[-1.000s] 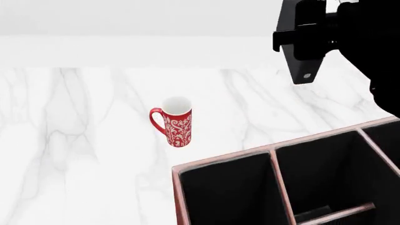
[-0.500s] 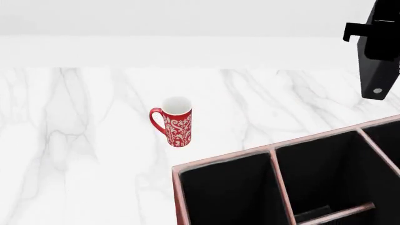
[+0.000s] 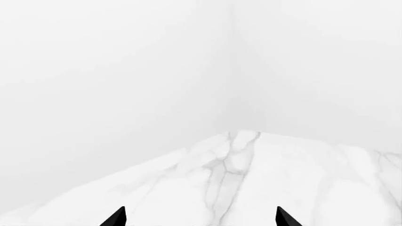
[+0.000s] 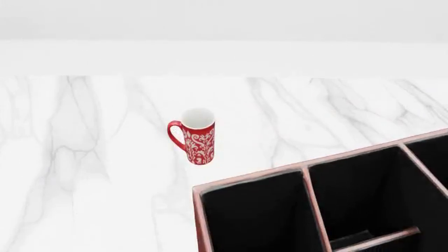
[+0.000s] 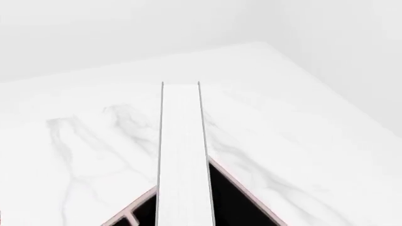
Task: Pick up the book and place it in the right compartment of the caddy.
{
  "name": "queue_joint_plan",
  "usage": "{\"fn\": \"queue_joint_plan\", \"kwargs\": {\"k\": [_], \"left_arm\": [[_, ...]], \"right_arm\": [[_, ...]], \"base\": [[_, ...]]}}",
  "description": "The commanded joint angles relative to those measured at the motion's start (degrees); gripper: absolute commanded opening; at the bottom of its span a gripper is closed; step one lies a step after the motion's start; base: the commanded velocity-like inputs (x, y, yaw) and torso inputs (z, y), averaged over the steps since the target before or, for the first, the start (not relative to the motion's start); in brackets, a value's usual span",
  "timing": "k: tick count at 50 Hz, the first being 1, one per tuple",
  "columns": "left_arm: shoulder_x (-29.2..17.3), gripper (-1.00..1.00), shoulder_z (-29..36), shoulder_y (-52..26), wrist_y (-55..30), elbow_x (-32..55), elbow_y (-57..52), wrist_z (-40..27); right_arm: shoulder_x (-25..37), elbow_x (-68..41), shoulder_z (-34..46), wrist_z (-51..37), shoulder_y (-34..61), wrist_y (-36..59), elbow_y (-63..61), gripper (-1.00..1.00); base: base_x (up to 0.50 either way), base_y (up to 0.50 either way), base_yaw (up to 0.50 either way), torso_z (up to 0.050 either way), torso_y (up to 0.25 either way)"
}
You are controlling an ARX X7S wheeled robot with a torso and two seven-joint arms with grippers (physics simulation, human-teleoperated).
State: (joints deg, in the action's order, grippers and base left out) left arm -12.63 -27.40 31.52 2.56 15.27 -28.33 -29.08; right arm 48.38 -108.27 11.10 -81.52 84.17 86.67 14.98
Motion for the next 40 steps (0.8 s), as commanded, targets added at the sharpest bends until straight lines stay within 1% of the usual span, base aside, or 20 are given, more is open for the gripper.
{"fn": "queue_joint_plan", "kwargs": {"k": [1, 8, 20, 25, 35, 40], "left_arm": [[0.02, 1.00, -0.07, 0.15, 0.44, 0.29, 0.11, 0.00], [0.12, 1.00, 0.10, 0.15, 1.06, 0.31, 1.01, 0.22], [0.02, 1.00, 0.47, -0.02, 0.92, 0.04, 1.15, -0.01], [-0.10, 1.00, 0.30, 0.18, 0.64, 0.18, 0.57, -0.18], [-0.12, 1.00, 0.36, 0.25, 0.86, 0.22, 0.81, -0.23], [-0.20, 1.00, 0.40, 0.26, 0.71, 0.21, 0.69, -0.34]], "right_arm": [[7.10, -9.45, 3.73, -6.87, 0.63, -2.38, -1.89, -1.00], [8.92, -4.87, 3.75, -2.69, -0.57, -2.75, -2.12, -1.00], [8.51, -3.49, 4.65, -0.26, -3.13, -4.46, -3.96, -1.00], [8.57, -2.61, 5.13, 0.72, -2.84, -4.72, -3.54, -1.00], [8.69, 3.99, 5.86, 5.44, -3.82, -6.09, -2.95, -1.00], [8.70, 5.22, 6.50, 6.40, -4.28, -6.50, -2.02, -1.00]], "base": [[0.00, 0.00, 0.00, 0.000, 0.000], [0.00, 0.00, 0.00, 0.000, 0.001], [0.00, 0.00, 0.00, 0.000, 0.001], [0.00, 0.00, 0.00, 0.000, 0.002], [0.00, 0.00, 0.00, 0.000, 0.001], [0.00, 0.00, 0.00, 0.000, 0.002]]}}
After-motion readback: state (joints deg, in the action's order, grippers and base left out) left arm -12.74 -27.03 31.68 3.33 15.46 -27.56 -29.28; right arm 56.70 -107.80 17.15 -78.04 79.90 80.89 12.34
